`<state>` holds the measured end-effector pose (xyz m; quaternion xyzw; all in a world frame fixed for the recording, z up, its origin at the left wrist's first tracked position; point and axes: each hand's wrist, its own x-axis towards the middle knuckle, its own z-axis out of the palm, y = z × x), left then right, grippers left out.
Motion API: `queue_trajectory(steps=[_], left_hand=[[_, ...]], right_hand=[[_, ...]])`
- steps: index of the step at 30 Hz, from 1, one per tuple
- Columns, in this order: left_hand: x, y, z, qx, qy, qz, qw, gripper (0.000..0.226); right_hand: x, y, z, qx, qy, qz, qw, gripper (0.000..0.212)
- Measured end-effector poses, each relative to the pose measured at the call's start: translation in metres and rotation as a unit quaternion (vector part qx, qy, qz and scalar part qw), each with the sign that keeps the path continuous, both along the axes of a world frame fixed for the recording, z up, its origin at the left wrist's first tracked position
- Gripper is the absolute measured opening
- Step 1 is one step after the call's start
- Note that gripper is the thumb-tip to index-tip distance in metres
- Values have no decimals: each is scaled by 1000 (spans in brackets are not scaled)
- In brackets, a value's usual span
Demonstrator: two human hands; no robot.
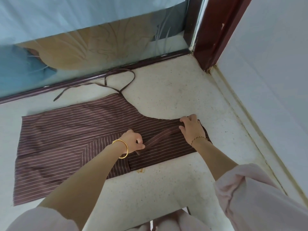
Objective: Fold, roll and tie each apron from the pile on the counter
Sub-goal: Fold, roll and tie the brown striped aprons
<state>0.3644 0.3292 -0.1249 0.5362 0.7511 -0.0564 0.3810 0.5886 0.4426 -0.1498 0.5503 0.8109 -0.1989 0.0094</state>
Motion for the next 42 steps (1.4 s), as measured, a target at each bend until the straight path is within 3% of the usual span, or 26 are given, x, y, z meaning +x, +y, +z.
queue_trajectory(steps=[10,15,17,20,24,27,32,34,37,39,42], left_hand=[[-4,25,9,23,32,57,998,26],[-31,4,0,124,37,45,991,25],[-59,0,1,156,69,78,982,24],[-106,3,9,184,127,155,962,37],[-159,19,16,178,172,137,959,52],[-185,32,11,165,198,88,962,53],[-219,42,-4,133,234,25,963,38],[-227,42,-9,137,244,11,960,37],[-236,44,-13,126,251,7,960,39],[-241,45,-11,110,244,19,963,40],[-252,44,-8,106,205,46,972,37]], right_hand=[[-3,12,1,26,-26,-57,998,29],[-22,15,12,23,-82,-106,991,30],[-51,13,21,51,-59,-103,992,25],[-119,6,31,61,19,6,998,27],[-213,6,36,58,51,172,982,39],[-260,20,34,88,20,241,966,43],[-299,49,31,112,-111,365,918,12],[-301,55,33,102,-140,395,902,13],[-306,66,37,98,-251,362,892,29],[-305,74,38,75,-307,297,901,28],[-302,76,34,103,-255,234,933,39]])
